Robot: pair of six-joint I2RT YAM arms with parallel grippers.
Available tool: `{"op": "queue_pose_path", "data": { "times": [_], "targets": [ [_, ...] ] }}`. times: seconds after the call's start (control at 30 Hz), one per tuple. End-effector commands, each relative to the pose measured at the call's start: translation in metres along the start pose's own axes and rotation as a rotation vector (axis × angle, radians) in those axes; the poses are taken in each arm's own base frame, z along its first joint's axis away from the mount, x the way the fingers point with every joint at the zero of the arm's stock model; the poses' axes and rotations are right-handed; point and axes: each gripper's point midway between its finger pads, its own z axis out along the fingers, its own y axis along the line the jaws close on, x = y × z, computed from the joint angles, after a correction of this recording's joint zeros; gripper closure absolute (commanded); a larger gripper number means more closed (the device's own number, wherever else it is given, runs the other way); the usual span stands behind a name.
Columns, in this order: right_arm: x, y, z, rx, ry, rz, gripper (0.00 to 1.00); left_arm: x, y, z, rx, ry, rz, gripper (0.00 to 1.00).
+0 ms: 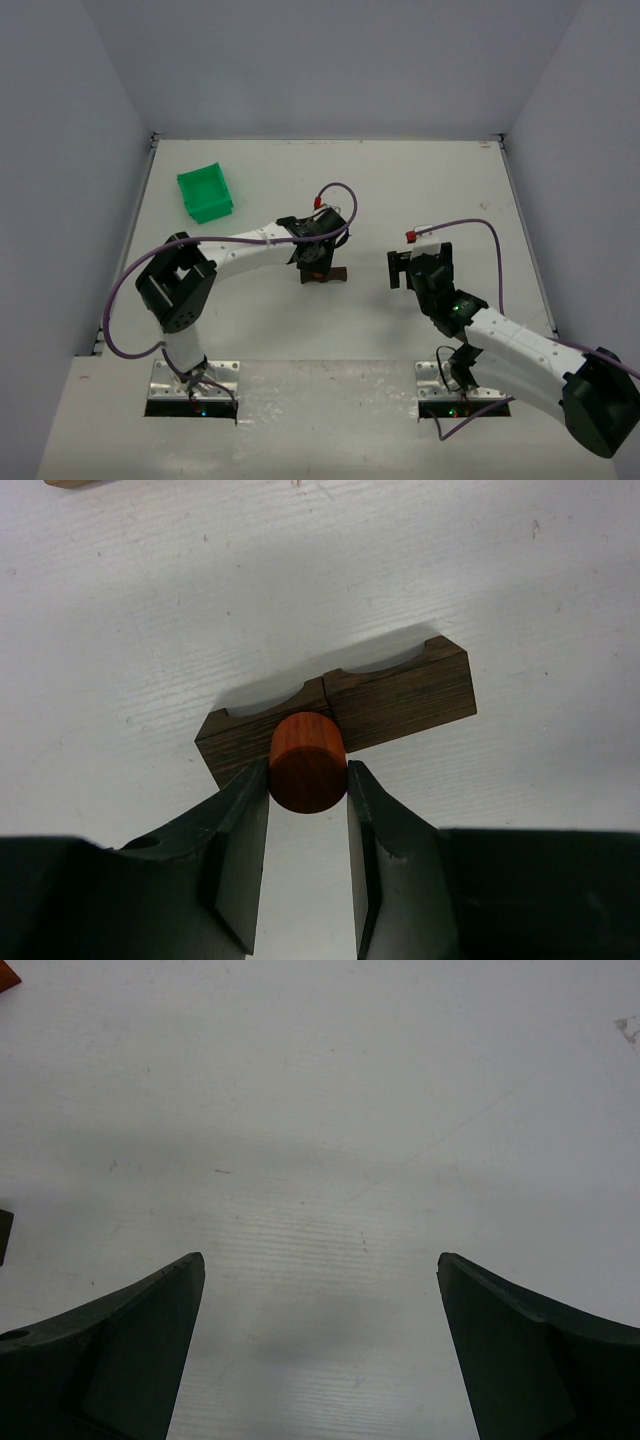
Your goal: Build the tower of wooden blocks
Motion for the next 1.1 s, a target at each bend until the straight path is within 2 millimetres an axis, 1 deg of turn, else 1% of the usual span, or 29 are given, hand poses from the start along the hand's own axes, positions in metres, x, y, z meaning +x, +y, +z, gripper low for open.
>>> {"op": "queue_pose_path", "data": {
  "times": [0.0,0.43,1.07],
  "targets": [
    [-0.0243,0.0006,-0.0007,0.004,-0.064,0.051,0.01,-0.016,-0.0072,-0.0045,0.016,-0.055,0.0,1.0],
    [-0.0234,-0.0013,-0.0003,0.015,-0.062,0.045,0.01,-0.0142,-0.0056,-0.0046,0.012,-0.056,0.0,1.0],
    [-0.0231,-0.0042,-0.0002,0.032,-0.063,0.044,0.01,-0.011,-0.005,-0.0018,0.011,-0.046,0.002,0.96]
  ]
}}
